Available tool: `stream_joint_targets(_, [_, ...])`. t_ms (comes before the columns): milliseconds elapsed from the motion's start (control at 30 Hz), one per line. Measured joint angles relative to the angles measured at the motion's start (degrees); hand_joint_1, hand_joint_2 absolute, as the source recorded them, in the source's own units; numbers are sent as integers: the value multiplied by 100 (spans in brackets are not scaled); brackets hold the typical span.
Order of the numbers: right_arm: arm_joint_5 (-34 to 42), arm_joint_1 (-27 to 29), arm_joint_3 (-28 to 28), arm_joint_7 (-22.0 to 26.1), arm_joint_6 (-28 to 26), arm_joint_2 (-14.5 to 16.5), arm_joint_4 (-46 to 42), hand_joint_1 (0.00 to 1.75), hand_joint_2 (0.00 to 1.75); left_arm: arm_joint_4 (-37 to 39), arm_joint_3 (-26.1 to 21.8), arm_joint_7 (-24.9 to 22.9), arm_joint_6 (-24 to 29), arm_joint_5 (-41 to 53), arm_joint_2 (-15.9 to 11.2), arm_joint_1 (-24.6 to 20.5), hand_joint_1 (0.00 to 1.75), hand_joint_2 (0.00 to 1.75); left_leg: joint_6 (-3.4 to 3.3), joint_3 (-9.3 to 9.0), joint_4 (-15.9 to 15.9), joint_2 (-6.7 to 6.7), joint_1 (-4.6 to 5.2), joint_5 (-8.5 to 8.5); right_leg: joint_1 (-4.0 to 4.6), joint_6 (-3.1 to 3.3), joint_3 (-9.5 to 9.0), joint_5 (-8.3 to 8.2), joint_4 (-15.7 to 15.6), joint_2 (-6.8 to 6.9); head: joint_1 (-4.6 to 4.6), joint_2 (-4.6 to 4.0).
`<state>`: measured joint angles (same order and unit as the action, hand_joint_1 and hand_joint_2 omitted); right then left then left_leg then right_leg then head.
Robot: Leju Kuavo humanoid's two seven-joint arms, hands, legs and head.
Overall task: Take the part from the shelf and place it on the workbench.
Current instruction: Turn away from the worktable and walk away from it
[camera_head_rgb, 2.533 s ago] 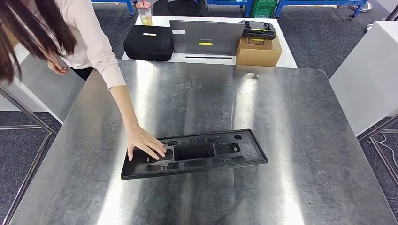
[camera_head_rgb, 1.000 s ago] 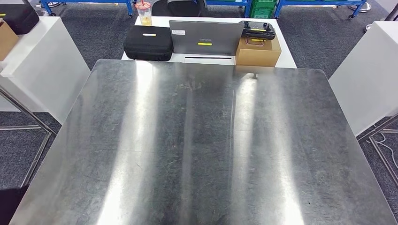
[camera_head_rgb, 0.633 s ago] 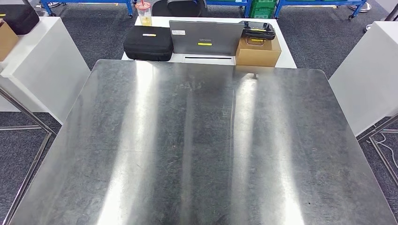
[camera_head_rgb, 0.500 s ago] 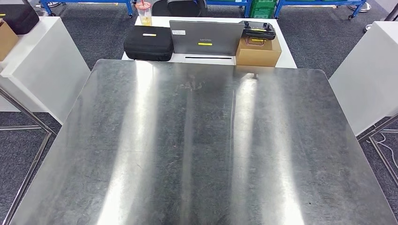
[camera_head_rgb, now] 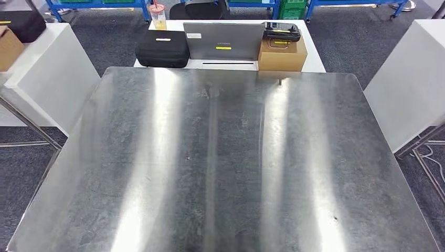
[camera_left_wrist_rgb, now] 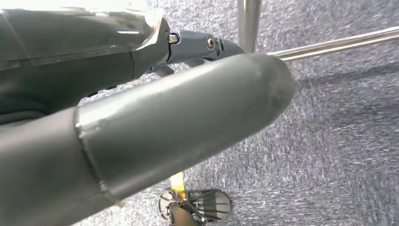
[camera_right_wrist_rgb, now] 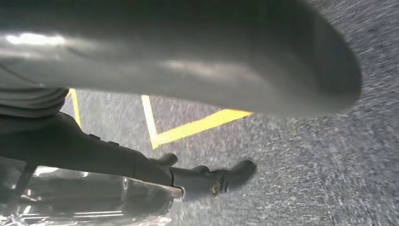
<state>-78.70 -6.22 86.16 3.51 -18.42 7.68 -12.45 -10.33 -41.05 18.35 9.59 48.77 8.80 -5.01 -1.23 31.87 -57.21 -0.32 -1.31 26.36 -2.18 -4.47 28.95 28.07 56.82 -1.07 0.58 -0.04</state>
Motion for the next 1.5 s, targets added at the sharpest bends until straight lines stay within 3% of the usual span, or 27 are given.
stream_joint_targets(67, [-9, -3, -31, -2, 53, 5, 15, 0, 0, -1, 1, 21, 7, 0, -20, 2, 0, 0, 47, 99, -110, -7, -29, 58, -36, 92, 94, -17, 51, 8, 30, 0])
stream_joint_targets(133, [5, -5, -44, -28, 162, 5, 28, 0, 0, -1, 1, 44, 10, 24, -30, 2, 0, 0, 79, 286, -487, 9, -56, 403, -20, 203, 204, -82, 81, 33, 43, 0])
stream_joint_targets(200, [34, -6, -49, -61, 279, 7, 40, 0, 0, -1, 1, 56, 10, 52, -39, 0, 0, 0, 75, 537, -1176, 17, -49, 892, 40, 320, 314, -159, 87, 56, 47, 0])
stream_joint_targets(267, [55, -4, -51, -83, 370, 10, 51, 0, 0, -1, 1, 58, 10, 60, -51, 0, 0, 0, 39, 601, -1596, 16, -34, 1065, 108, 391, 443, -248, 91, 71, 47, 0])
stream_joint_targets(300, [58, -4, -53, -89, 403, 11, 55, 0, 0, -1, 1, 58, 11, 61, -56, 0, 0, 0, 3, 487, -1536, 16, -22, 989, 137, 408, 504, -296, 93, 74, 47, 0])
stream_joint_targets(367, [63, -7, -57, -75, 456, 14, 60, 0, 0, -2, 1, 58, 15, 60, -63, -4, 0, 0, -101, -18, -904, 15, 20, 715, 175, 410, 604, -393, 95, 70, 47, 0])
stream_joint_targets(433, [71, -13, -63, -31, 530, 22, 66, 0, 0, -7, 1, 70, 18, 55, -69, -14, 0, 0, -165, -488, -225, 20, 77, 609, 206, 370, 655, -482, 95, 69, 41, 0])
stream_joint_targets(467, [69, -16, -67, -11, 569, 21, 68, 0, 0, -9, 2, 86, 8, 53, -73, -14, 0, 0, -175, -594, -47, 19, 107, 612, 206, 338, 661, -523, 92, 76, 46, 0])
stream_joint_targets(567, [55, -11, -77, 1, 626, 3, 69, 0, 0, -10, 2, 158, -65, 51, -93, 12, 0, 0, -213, -530, 54, 28, 139, 483, 203, 236, 699, -604, 74, 94, 59, 0])
stream_joint_targets(600, [55, -7, -78, -1, 631, -4, 69, 0, 0, -10, 1, 180, -90, 50, -103, 19, 0, 0, -246, -470, 81, 40, 131, 408, 206, 240, 753, -498, 157, 95, 50, 0])
stream_joint_targets(700, [66, -5, -78, -55, 643, -20, 71, 0, 0, -11, -3, 207, -143, 74, -132, 37, 0, 0, -298, -225, 114, 67, 115, 202, 198, 331, 996, 305, 1020, 98, 33, 0])
stream_joint_targets(733, [69, -7, -78, -80, 642, -18, 72, 0, 0, -11, -4, 204, -156, 87, -138, 42, 0, 0, -295, -138, 110, 74, 116, 138, 192, 321, 1043, 491, 1384, 98, 31, 0])
stream_joint_targets(767, [70, -9, -78, -96, 639, -18, 72, 0, 0, -11, -4, 201, -166, 100, -141, 43, 0, 0, -287, -58, 103, 83, 116, 70, 185, 276, 1040, 534, 1658, 98, 31, 0])
stream_joint_targets(800, [72, -9, -78, -109, 640, -18, 72, 0, 0, -11, -4, 195, -170, 105, -143, 43, 0, 0, -275, 20, 96, 92, 116, 3, 180, 207, 951, 446, 1764, 98, 30, 0])
stream_joint_targets(833, [73, -10, -78, -118, 653, -19, 72, 0, 0, -11, -4, 189, -172, 108, -144, 43, 0, 0, -259, 91, 88, 99, 116, -61, 171, 140, 760, 295, 1657, 98, 31, 0])
stream_joint_targets(900, [76, -16, -78, -137, 707, -23, 72, 0, 0, -11, -4, 177, -174, 110, -144, 42, 0, 0, -215, 205, 59, 105, 126, -167, 161, 90, 112, 113, 875, 99, 30, 0])
stream_joint_targets(967, [75, -28, -78, -151, 762, -26, 72, 0, 0, -11, -3, 173, -174, 111, -146, 42, 0, 0, -161, 271, 25, 113, 144, -254, 181, 156, -412, 215, 43, 94, 42, 0])
stream_joint_targets(1000, [74, -36, -78, -156, 779, -26, 72, 0, 0, -11, -2, 173, -174, 111, -148, 41, 0, 0, -130, 299, 14, 117, 152, -296, 201, 191, -509, 288, -168, 91, 46, 0])
stream_joint_targets(1067, [69, -40, -78, -164, 803, -24, 74, 0, 0, -10, -1, 172, -174, 111, -156, 45, 0, 0, -65, 362, -9, 110, 140, -335, 176, 268, -454, 302, -248, 95, 55, 0])
stream_joint_targets(1133, [53, -36, -81, -167, 814, -23, 77, 0, 0, -9, 0, 173, -174, 109, -162, 62, 0, 0, 6, 462, -227, 87, 112, -26, 132, 401, -366, 222, -256, 113, 76, 0])
stream_joint_targets(1200, [17, -34, -101, -166, 817, -27, 78, 0, 0, -9, 1, 179, -174, 105, -164, 81, 0, 0, 64, 613, -833, 74, 81, 563, 140, 506, -246, 112, -248, 132, 102, 0])
stream_joint_targets(1233, [1, -33, -115, -166, 817, -30, 78, 0, 0, -9, 1, 187, -174, 104, -166, 87, 0, 0, 82, 684, -1196, 74, 71, 772, 152, 522, -185, 60, -237, 138, 109, 0])
stream_joint_targets(1267, [-8, -33, -131, -169, 818, -32, 78, 0, 0, -9, 1, 197, -174, 103, -169, 90, 0, 0, 93, 716, -1484, 74, 66, 838, 161, 520, -120, 10, -218, 140, 111, 0])
stream_joint_targets(1333, [-10, -32, -156, -187, 819, -33, 78, 0, 0, -10, 1, 218, -173, 103, -174, 91, 0, 0, 86, 541, -1543, 74, 63, 597, 168, 495, 20, -74, -152, 139, 112, 0])
stream_joint_targets(1400, [-10, -32, -174, -203, 821, -30, 78, 0, 0, -12, 1, 228, -172, 107, -180, 86, 0, 0, 32, 25, -893, 57, 68, 327, 170, 453, 154, -127, -68, 133, 115, 0])
stream_joint_targets(1467, [-19, -35, -186, -198, 823, -25, 78, 0, 0, -13, 1, 234, -172, 112, -187, 77, 0, 0, -30, -423, -205, 27, 90, 339, 186, 382, 231, -180, -12, 132, 109, 0])
stream_joint_targets(1500, [-24, -38, -194, -193, 824, -23, 78, 0, 0, -14, 2, 236, -172, 114, -190, 72, 0, 0, -50, -507, -36, 17, 106, 385, 188, 340, 260, -218, -2, 135, 109, 0])
